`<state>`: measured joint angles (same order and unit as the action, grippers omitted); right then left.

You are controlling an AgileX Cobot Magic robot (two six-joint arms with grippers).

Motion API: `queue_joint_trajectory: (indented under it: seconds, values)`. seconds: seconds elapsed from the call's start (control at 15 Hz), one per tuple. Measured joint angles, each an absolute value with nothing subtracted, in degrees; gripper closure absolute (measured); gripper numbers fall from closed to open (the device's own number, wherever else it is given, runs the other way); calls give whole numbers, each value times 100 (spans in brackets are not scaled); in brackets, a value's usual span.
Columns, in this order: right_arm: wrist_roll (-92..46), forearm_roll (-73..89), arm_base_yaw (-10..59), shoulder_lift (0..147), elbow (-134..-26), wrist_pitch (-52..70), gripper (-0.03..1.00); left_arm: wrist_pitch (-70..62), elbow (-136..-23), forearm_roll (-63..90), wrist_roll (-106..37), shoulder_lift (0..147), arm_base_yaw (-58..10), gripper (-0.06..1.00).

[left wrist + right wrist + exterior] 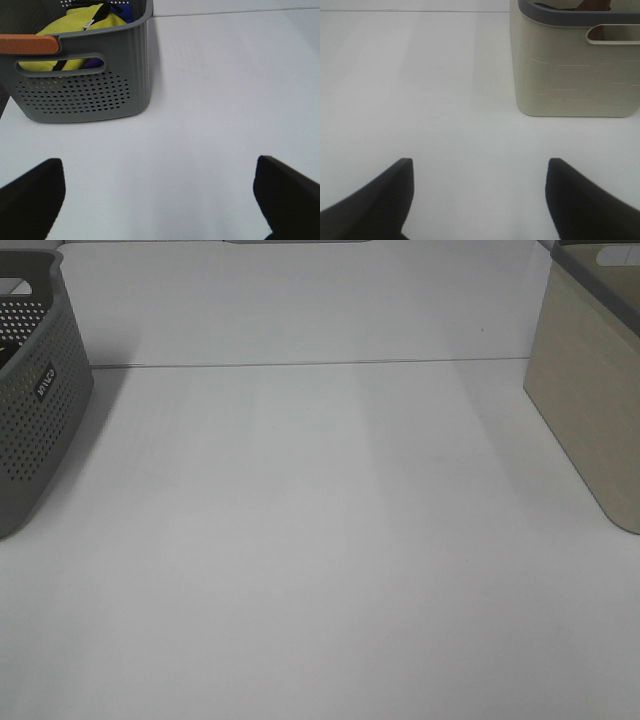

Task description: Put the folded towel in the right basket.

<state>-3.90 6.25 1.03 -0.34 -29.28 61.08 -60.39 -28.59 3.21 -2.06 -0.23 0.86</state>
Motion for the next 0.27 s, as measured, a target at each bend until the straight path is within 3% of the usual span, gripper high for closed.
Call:
queue_joint_trajectory:
  seconds: [0.27]
  values:
    - [-390, 625, 103, -34, -2928, 6108, 27, -6039, -2859, 321, -206, -23, 86, -2]
